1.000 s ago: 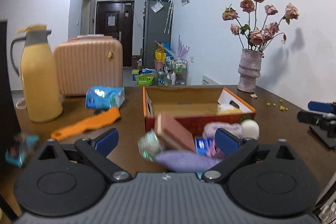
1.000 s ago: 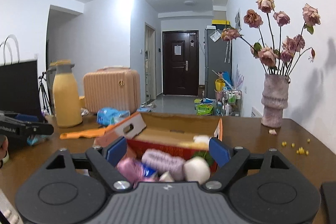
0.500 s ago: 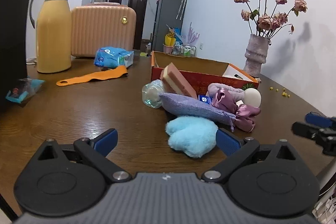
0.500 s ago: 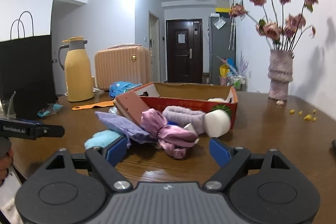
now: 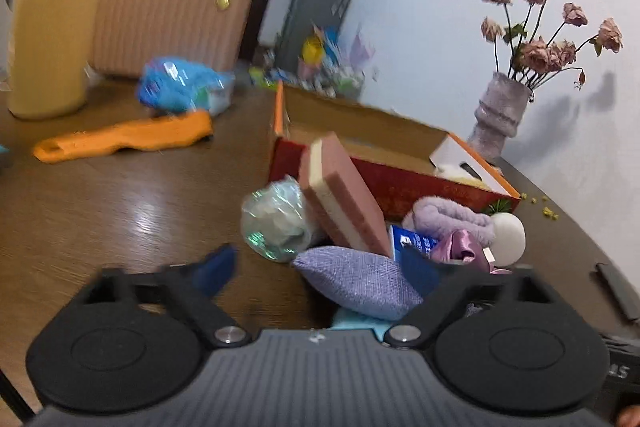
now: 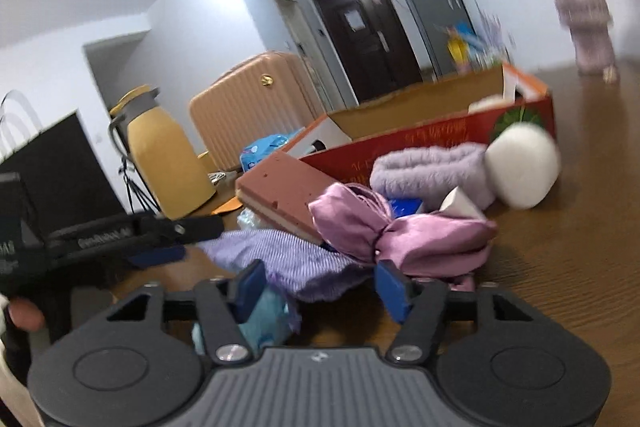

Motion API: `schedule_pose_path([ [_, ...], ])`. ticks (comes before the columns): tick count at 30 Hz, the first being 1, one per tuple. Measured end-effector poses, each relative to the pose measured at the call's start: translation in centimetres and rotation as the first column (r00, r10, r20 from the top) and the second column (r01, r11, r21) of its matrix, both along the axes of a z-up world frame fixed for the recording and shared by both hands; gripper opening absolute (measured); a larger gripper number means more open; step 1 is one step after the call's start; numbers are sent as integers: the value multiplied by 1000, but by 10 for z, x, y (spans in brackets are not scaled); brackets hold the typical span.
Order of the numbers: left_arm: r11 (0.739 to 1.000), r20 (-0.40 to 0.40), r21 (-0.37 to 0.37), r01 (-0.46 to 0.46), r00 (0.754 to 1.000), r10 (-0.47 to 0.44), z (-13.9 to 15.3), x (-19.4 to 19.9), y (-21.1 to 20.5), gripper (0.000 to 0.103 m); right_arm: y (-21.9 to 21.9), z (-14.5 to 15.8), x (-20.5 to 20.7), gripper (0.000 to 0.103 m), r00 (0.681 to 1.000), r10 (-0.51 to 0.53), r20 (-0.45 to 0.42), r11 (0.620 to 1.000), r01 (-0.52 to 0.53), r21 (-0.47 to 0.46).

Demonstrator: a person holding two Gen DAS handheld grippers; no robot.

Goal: Organize soft objects
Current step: 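Move both grippers back to the pile and grasp the purple fabric sachet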

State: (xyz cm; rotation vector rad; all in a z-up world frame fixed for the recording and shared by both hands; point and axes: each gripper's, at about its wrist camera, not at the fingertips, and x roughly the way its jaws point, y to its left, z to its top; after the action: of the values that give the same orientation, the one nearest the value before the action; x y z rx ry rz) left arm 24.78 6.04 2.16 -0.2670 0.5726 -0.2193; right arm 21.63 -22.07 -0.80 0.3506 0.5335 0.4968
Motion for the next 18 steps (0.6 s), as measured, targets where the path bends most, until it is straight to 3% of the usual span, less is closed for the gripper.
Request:
schedule_pose_path([
  [1, 999, -26, -33, 28, 999, -29, -3, 6, 2, 51, 2, -2, 6, 51, 1000, 2, -18, 1000, -1, 24],
  [2, 996, -54, -76, 57, 997, -61, -8, 12, 4, 34, 4, -5, 12, 47, 999, 13, -35, 999, -12, 45],
  [4, 994, -65, -92, 51, 996, -57, -13, 13, 4, 27, 10, -9, 19, 36, 998, 15, -60, 999, -12, 43],
  [5, 995, -59, -82, 49, 997, -54, -14, 11, 4, 18, 13, -10, 19, 29, 998, 18, -63, 999, -15, 37],
  [6, 996, -54, -80, 50, 997, -55, -13, 8, 3, 15, 15, -10, 21, 19, 998, 28, -64, 999, -26, 30],
  [9, 995, -10, -79, 63, 998, -64, -4, -6, 2, 11, 20, -9, 13, 16, 998, 39, -42, 999, -39, -3],
  [14, 991, 152, -58, 122, 982, -112, 33, -58, -10, 11, 5, 18, -23, 16, 996, 44, 75, 999, -44, -5],
  [18, 983, 145, -78, 169, 977, -156, 31, -103, -29, 11, -18, 37, -66, 17, 986, 87, 139, 992, -72, -106],
])
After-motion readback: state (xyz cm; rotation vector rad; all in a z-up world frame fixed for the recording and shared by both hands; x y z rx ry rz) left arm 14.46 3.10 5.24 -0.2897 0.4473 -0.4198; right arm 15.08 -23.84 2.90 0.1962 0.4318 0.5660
